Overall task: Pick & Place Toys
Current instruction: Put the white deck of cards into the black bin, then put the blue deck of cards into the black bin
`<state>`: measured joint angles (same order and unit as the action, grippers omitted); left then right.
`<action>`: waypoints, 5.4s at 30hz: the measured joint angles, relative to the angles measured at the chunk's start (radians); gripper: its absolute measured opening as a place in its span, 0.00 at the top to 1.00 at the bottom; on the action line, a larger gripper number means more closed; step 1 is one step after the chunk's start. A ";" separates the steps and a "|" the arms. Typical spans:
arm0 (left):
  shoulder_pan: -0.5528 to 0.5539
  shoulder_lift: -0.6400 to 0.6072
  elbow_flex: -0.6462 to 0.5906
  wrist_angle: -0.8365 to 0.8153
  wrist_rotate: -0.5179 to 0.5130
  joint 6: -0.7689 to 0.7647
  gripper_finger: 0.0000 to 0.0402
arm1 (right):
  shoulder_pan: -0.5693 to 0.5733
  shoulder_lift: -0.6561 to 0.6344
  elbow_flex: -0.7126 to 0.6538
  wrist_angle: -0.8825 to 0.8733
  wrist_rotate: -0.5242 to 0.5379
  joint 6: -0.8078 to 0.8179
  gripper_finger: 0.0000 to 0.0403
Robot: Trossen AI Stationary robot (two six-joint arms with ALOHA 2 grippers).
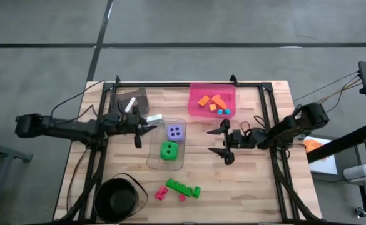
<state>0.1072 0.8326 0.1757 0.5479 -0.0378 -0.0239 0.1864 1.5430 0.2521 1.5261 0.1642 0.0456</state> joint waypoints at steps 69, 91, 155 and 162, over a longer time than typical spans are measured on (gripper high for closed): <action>0.457 -0.101 0.011 -0.513 -0.232 -0.238 0.24 | 0.001 0.028 0.024 -0.009 -0.001 -0.016 0.16; 0.237 -0.137 0.144 -0.742 -0.044 -0.139 0.24 | 0.001 0.028 0.024 -0.011 -0.001 -0.016 0.16; 0.169 0.348 0.222 -0.855 -0.104 -0.183 0.24 | -0.001 0.028 0.024 -0.032 -0.001 -0.019 0.16; 0.169 0.352 0.222 -0.855 -0.123 -0.163 0.24 | -0.001 0.028 0.024 -0.034 -0.001 -0.019 0.16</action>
<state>0.2764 1.1847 0.3980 -0.3069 -0.1603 -0.1866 0.1856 1.5707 0.2764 1.4918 0.1635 0.0261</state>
